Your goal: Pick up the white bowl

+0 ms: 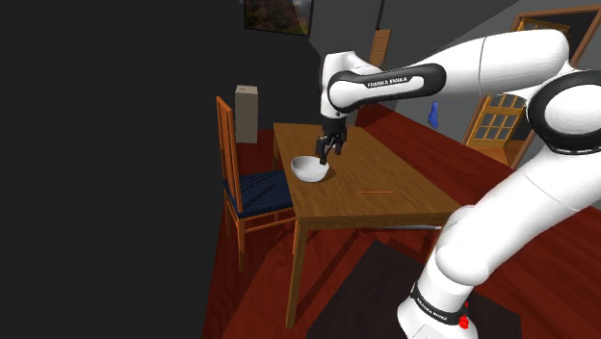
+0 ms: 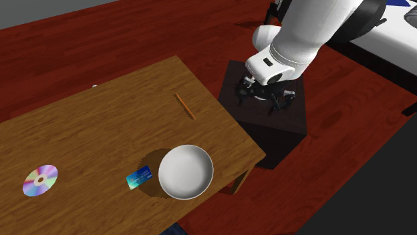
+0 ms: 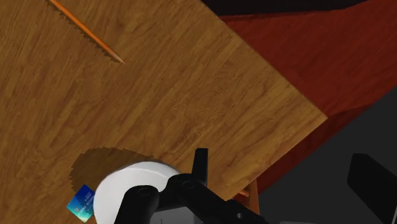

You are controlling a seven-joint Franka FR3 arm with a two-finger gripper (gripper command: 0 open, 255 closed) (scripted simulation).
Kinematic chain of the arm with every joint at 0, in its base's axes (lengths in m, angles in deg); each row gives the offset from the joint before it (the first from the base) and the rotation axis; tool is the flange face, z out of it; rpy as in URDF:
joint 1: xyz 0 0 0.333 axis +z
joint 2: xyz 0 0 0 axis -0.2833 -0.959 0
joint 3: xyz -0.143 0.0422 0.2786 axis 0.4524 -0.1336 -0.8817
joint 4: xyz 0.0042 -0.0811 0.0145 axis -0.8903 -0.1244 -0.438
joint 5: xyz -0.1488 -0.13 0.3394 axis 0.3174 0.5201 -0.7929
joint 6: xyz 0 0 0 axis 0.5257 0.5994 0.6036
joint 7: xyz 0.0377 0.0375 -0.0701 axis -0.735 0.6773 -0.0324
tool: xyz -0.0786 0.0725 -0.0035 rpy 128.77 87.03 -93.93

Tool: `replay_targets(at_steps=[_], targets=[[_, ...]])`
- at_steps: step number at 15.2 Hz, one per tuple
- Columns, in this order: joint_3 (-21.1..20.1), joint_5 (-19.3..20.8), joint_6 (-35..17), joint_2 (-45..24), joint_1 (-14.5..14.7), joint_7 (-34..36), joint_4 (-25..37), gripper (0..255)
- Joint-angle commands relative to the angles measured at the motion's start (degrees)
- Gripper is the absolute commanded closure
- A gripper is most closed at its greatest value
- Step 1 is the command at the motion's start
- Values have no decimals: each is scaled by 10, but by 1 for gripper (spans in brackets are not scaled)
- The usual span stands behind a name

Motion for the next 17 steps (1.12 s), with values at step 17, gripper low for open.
replay_targets(at_steps=[17], targets=[[26, 42, -102, -391, -28, -13, 280, 0]])
